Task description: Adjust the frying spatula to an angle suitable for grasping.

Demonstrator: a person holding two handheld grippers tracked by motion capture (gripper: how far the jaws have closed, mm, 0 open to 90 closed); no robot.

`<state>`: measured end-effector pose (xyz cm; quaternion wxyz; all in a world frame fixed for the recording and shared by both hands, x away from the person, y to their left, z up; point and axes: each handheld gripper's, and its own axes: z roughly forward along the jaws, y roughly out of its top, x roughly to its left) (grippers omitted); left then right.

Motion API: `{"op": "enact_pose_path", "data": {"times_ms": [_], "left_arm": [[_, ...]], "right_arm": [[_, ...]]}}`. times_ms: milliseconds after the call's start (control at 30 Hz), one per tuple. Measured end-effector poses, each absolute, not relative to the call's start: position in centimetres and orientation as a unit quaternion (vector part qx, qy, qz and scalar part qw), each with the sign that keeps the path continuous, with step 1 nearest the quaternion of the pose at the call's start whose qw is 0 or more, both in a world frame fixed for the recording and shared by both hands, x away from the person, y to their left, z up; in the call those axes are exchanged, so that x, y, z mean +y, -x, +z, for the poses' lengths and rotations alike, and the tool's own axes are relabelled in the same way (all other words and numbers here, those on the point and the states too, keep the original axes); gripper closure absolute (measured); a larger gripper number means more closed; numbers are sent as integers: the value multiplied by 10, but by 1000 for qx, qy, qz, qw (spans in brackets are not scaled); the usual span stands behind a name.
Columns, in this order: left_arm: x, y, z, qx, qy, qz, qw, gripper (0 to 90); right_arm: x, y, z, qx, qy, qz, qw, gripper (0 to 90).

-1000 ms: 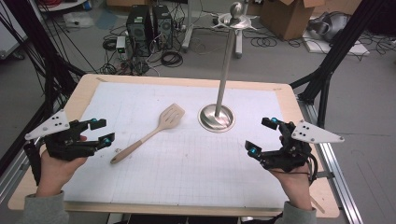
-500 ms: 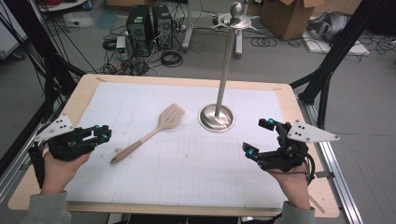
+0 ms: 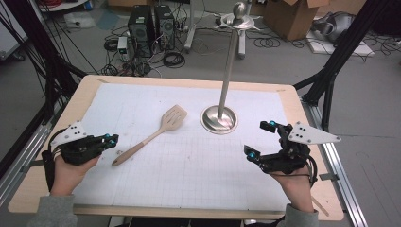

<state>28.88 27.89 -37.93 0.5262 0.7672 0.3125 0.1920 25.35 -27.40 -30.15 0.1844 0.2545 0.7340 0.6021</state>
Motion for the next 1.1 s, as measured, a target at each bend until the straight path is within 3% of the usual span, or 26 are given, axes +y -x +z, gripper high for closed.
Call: {"op": "enact_pose_path", "data": {"times_ms": [533, 1100], "left_arm": [[266, -297, -411, 322, -778, 147, 520, 896], [255, -301, -432, 317, -802, 132, 489, 896]], "right_arm": [[-273, -253, -302, 736, -253, 602, 181, 50], [-273, -254, -303, 735, -254, 602, 179, 50]]}}
